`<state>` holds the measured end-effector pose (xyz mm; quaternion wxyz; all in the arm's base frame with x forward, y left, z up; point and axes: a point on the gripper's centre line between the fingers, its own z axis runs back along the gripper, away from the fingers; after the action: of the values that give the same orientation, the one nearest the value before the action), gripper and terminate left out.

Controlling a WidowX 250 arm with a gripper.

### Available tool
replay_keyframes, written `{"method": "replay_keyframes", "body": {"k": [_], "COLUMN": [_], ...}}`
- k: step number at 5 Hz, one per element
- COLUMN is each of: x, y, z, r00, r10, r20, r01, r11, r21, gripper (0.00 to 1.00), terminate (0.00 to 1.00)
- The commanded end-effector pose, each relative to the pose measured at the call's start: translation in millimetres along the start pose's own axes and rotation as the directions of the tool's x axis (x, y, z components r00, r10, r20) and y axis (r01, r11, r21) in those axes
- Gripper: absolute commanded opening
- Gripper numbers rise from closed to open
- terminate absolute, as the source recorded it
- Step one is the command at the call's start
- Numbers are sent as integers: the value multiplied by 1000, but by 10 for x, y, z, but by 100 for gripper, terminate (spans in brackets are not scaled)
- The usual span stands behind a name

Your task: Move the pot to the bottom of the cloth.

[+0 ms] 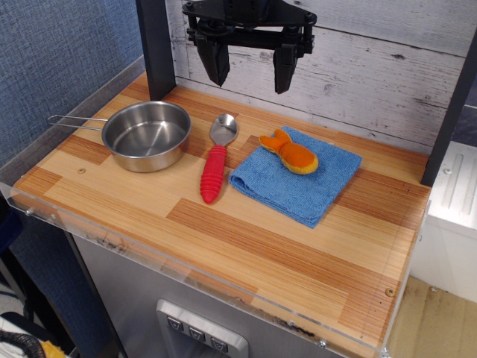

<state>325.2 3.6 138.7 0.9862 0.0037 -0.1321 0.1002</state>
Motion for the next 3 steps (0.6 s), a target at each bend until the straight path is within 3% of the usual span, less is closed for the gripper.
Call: {"method": "replay_keyframes", "body": {"k": [1, 2, 3], "x": [0, 93, 128], "y": [0, 277, 435], "z": [0, -35, -135], "r00": [1000, 1000, 1000], "r10": [0, -6, -20], "r20": [0, 20, -4], "r01": [0, 6, 20], "r11": [1000, 1000, 1000], "r21": [0, 14, 15], "gripper": [100, 100, 100], "terminate": [0, 0, 0]}}
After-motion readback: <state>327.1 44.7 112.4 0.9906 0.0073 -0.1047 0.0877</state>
